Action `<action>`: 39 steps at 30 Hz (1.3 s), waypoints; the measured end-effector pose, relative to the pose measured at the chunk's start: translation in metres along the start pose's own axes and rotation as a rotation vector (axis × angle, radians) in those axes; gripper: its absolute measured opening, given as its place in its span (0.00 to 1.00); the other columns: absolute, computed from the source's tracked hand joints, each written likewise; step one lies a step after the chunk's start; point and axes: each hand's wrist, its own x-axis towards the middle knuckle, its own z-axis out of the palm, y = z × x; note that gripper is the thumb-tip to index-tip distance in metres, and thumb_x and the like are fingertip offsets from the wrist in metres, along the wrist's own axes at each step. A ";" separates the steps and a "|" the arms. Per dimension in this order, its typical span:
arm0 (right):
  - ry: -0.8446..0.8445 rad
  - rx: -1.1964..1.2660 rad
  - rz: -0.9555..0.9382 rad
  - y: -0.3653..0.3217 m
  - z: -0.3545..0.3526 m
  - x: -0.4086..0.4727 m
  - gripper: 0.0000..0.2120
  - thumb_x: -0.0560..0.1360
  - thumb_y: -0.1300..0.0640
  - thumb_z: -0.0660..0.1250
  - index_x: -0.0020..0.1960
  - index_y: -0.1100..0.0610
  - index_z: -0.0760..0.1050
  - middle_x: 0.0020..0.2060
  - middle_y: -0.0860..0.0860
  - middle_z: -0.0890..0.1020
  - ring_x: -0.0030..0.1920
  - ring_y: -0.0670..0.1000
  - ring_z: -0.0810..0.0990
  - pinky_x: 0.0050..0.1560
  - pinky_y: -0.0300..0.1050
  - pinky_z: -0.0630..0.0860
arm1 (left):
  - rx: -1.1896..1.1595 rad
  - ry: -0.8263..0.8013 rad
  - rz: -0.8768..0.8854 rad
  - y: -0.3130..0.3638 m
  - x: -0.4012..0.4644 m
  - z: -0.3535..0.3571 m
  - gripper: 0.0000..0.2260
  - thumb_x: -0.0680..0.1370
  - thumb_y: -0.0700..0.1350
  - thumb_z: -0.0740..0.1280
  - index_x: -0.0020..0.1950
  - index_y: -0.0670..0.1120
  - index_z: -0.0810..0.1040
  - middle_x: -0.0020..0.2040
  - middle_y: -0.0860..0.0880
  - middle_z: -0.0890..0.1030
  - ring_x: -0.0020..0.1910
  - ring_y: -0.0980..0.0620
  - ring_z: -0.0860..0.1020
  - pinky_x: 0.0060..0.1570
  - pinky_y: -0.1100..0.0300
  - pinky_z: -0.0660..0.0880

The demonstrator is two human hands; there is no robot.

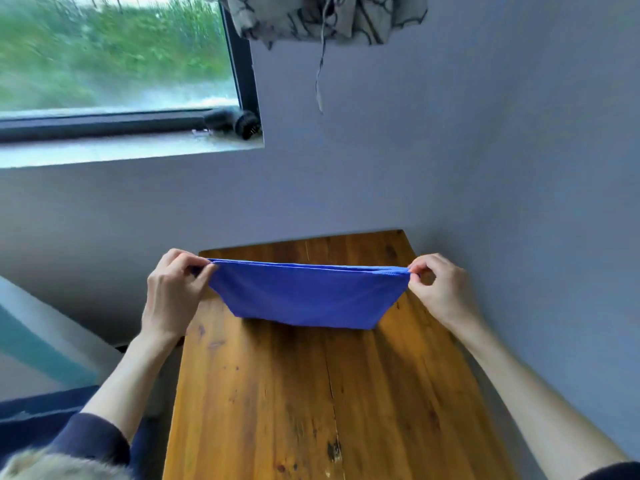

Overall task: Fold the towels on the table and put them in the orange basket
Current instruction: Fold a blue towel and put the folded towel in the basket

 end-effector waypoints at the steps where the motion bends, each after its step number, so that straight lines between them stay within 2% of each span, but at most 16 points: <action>1: -0.030 0.029 0.029 -0.004 -0.005 0.005 0.05 0.69 0.70 0.68 0.39 0.61 0.78 0.38 0.52 0.80 0.38 0.50 0.77 0.39 0.19 0.66 | -0.028 0.021 -0.044 0.008 0.002 -0.005 0.03 0.70 0.36 0.73 0.39 0.38 0.81 0.38 0.42 0.78 0.35 0.44 0.76 0.41 0.69 0.68; 3: -0.103 0.072 0.090 -0.011 -0.013 0.012 0.05 0.70 0.67 0.69 0.39 0.58 0.78 0.37 0.50 0.81 0.37 0.47 0.77 0.36 0.23 0.69 | -0.056 0.027 -0.105 0.021 0.003 -0.014 0.04 0.71 0.38 0.73 0.38 0.39 0.79 0.37 0.43 0.77 0.34 0.46 0.74 0.38 0.76 0.66; 5: -0.171 0.135 0.137 -0.018 -0.017 0.014 0.07 0.70 0.65 0.69 0.36 0.54 0.78 0.36 0.47 0.82 0.38 0.46 0.80 0.38 0.29 0.73 | -0.084 -0.043 -0.130 0.035 -0.002 -0.019 0.05 0.72 0.39 0.72 0.39 0.41 0.78 0.36 0.46 0.78 0.35 0.47 0.74 0.37 0.74 0.67; 7: -0.226 0.189 0.143 -0.031 -0.017 0.014 0.11 0.68 0.65 0.69 0.34 0.50 0.77 0.35 0.46 0.83 0.39 0.48 0.81 0.43 0.40 0.77 | -0.154 -0.191 -0.135 0.055 -0.008 -0.018 0.04 0.72 0.40 0.72 0.41 0.44 0.78 0.34 0.48 0.77 0.34 0.54 0.74 0.36 0.71 0.68; 9: -0.275 0.217 0.103 -0.050 -0.012 0.010 0.14 0.68 0.66 0.69 0.32 0.48 0.76 0.35 0.44 0.83 0.39 0.48 0.82 0.44 0.40 0.77 | -0.191 -0.375 -0.094 0.078 -0.015 -0.011 0.04 0.73 0.42 0.72 0.46 0.48 0.79 0.31 0.53 0.73 0.34 0.58 0.73 0.35 0.72 0.68; 11: -0.305 0.270 0.055 -0.072 -0.005 0.004 0.15 0.67 0.67 0.68 0.32 0.47 0.75 0.35 0.43 0.82 0.39 0.47 0.82 0.44 0.37 0.77 | -0.223 -0.513 -0.046 0.102 -0.021 0.001 0.10 0.74 0.43 0.71 0.54 0.50 0.80 0.32 0.55 0.71 0.33 0.63 0.72 0.37 0.74 0.67; 13: -0.342 0.341 0.021 -0.090 0.000 -0.001 0.14 0.68 0.67 0.68 0.32 0.48 0.76 0.35 0.44 0.83 0.39 0.45 0.82 0.44 0.38 0.78 | -0.300 -0.589 -0.047 0.121 -0.023 0.011 0.17 0.75 0.43 0.69 0.63 0.51 0.76 0.32 0.55 0.71 0.32 0.62 0.70 0.37 0.74 0.66; 15: -0.378 0.408 -0.006 -0.101 0.000 -0.003 0.13 0.69 0.68 0.68 0.34 0.51 0.77 0.36 0.45 0.83 0.39 0.44 0.82 0.45 0.38 0.79 | -0.351 -0.625 -0.047 0.130 -0.023 0.015 0.18 0.76 0.43 0.67 0.66 0.52 0.74 0.31 0.56 0.70 0.30 0.62 0.69 0.36 0.73 0.66; 17: -0.386 0.448 -0.028 -0.108 -0.001 -0.004 0.12 0.70 0.68 0.68 0.35 0.51 0.77 0.37 0.45 0.83 0.40 0.44 0.82 0.45 0.37 0.78 | -0.325 -0.636 -0.006 0.130 -0.022 0.014 0.13 0.77 0.43 0.66 0.61 0.51 0.78 0.33 0.56 0.73 0.31 0.61 0.70 0.35 0.72 0.65; 19: -0.373 0.462 -0.042 -0.111 -0.002 -0.005 0.11 0.70 0.68 0.68 0.36 0.52 0.78 0.38 0.45 0.83 0.40 0.44 0.82 0.44 0.35 0.77 | -0.291 -0.623 0.032 0.128 -0.023 0.012 0.08 0.77 0.44 0.67 0.54 0.48 0.82 0.40 0.54 0.77 0.36 0.61 0.72 0.37 0.73 0.66; 22: -0.364 0.484 -0.027 -0.113 0.000 -0.010 0.09 0.71 0.67 0.68 0.38 0.54 0.78 0.39 0.46 0.82 0.42 0.45 0.82 0.44 0.36 0.78 | -0.309 -0.556 0.038 0.124 -0.028 0.013 0.06 0.77 0.42 0.66 0.50 0.45 0.82 0.42 0.52 0.78 0.38 0.60 0.73 0.38 0.73 0.66; 25: -0.338 0.515 0.012 -0.111 0.004 -0.016 0.09 0.71 0.66 0.69 0.38 0.52 0.78 0.40 0.46 0.82 0.43 0.46 0.82 0.46 0.38 0.79 | -0.358 -0.499 0.024 0.122 -0.033 0.011 0.05 0.77 0.41 0.66 0.49 0.46 0.82 0.40 0.55 0.77 0.38 0.61 0.74 0.38 0.73 0.67; 28: -0.359 0.511 0.042 -0.110 0.009 -0.022 0.09 0.71 0.66 0.69 0.39 0.53 0.79 0.40 0.46 0.83 0.44 0.46 0.82 0.47 0.41 0.79 | -0.401 -0.531 0.036 0.120 -0.037 0.010 0.07 0.76 0.40 0.67 0.52 0.47 0.80 0.40 0.58 0.76 0.39 0.64 0.74 0.39 0.73 0.68; 33: -0.330 0.523 0.041 -0.114 0.013 -0.026 0.07 0.71 0.65 0.69 0.40 0.55 0.80 0.41 0.46 0.82 0.45 0.45 0.82 0.47 0.39 0.79 | -0.389 -0.509 0.068 0.117 -0.039 0.012 0.06 0.76 0.40 0.67 0.49 0.45 0.82 0.41 0.56 0.76 0.40 0.60 0.75 0.40 0.72 0.70; 36: -0.326 0.638 0.091 -0.117 0.011 -0.026 0.05 0.73 0.65 0.68 0.45 0.56 0.80 0.42 0.48 0.83 0.45 0.45 0.82 0.46 0.37 0.78 | -0.385 -0.431 0.089 0.116 -0.039 0.012 0.05 0.76 0.38 0.67 0.48 0.44 0.82 0.39 0.59 0.74 0.39 0.64 0.74 0.39 0.74 0.68; 39: -0.363 0.710 0.138 -0.116 0.011 -0.026 0.09 0.76 0.65 0.65 0.51 0.54 0.78 0.45 0.48 0.83 0.48 0.43 0.81 0.47 0.34 0.77 | -0.371 -0.362 0.141 0.113 -0.038 0.009 0.05 0.75 0.36 0.67 0.47 0.44 0.82 0.39 0.60 0.73 0.41 0.64 0.74 0.39 0.74 0.68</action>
